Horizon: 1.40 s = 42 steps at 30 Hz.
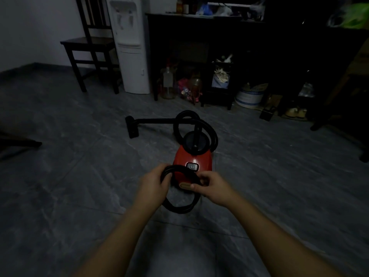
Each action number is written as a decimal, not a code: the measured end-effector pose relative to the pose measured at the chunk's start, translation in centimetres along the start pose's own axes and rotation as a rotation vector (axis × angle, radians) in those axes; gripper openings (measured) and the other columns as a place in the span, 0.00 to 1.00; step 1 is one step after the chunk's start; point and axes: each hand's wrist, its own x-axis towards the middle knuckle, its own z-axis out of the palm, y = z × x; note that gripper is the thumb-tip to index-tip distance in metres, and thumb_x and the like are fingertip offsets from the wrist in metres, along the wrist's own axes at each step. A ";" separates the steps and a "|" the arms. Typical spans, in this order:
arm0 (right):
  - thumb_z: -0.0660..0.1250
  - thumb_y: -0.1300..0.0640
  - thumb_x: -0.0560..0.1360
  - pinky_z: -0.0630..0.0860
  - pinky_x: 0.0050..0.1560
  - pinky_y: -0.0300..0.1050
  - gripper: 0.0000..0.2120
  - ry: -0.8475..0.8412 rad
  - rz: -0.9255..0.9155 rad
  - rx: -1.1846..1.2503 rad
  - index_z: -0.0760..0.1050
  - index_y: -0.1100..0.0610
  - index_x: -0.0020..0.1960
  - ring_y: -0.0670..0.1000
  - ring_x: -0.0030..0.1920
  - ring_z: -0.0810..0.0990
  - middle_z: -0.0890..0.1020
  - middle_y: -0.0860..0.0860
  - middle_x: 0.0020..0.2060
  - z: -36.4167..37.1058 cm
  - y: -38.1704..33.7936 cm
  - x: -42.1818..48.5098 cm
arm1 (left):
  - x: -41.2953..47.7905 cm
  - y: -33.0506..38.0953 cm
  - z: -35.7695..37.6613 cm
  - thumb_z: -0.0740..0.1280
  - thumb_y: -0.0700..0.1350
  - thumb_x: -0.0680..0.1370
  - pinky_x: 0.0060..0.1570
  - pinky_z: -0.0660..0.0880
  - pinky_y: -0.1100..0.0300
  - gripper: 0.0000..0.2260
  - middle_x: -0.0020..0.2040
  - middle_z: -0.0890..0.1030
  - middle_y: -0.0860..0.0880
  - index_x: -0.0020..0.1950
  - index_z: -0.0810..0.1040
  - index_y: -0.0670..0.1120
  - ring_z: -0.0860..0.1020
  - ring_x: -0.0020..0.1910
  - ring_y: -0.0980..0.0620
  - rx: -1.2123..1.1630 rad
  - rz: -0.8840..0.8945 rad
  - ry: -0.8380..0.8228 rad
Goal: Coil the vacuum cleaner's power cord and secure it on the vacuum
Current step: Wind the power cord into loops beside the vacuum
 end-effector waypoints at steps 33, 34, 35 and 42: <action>0.69 0.61 0.77 0.77 0.41 0.33 0.05 0.047 0.041 0.124 0.83 0.60 0.49 0.39 0.35 0.81 0.84 0.49 0.36 -6.4 2.9 0.8 | 0.3 4.7 4.8 0.69 0.37 0.77 0.23 0.68 0.72 0.07 0.40 0.82 0.43 0.55 0.77 0.39 0.77 0.28 0.63 -0.295 -0.373 -0.331; 0.69 0.61 0.77 0.76 0.41 0.31 0.05 0.054 0.027 0.110 0.83 0.60 0.49 0.37 0.34 0.81 0.83 0.46 0.34 -6.9 3.2 0.8 | 0.3 4.9 5.2 0.70 0.40 0.77 0.24 0.68 0.68 0.08 0.41 0.83 0.43 0.55 0.78 0.42 0.78 0.30 0.60 -0.287 -0.386 -0.350; 0.69 0.62 0.77 0.76 0.40 0.30 0.04 0.061 0.015 0.103 0.83 0.59 0.48 0.36 0.34 0.80 0.83 0.44 0.32 -7.5 3.5 0.7 | 0.4 5.0 5.6 0.71 0.43 0.77 0.24 0.68 0.65 0.08 0.41 0.84 0.46 0.54 0.78 0.44 0.79 0.32 0.59 -0.275 -0.400 -0.362; 0.70 0.59 0.77 0.78 0.44 0.35 0.09 0.087 0.012 0.139 0.83 0.47 0.41 0.38 0.36 0.82 0.85 0.42 0.32 -9.1 5.2 1.3 | 1.0 7.2 7.7 0.68 0.37 0.78 0.19 0.65 0.71 0.07 0.39 0.83 0.44 0.56 0.77 0.38 0.80 0.27 0.62 -0.290 -0.460 -0.308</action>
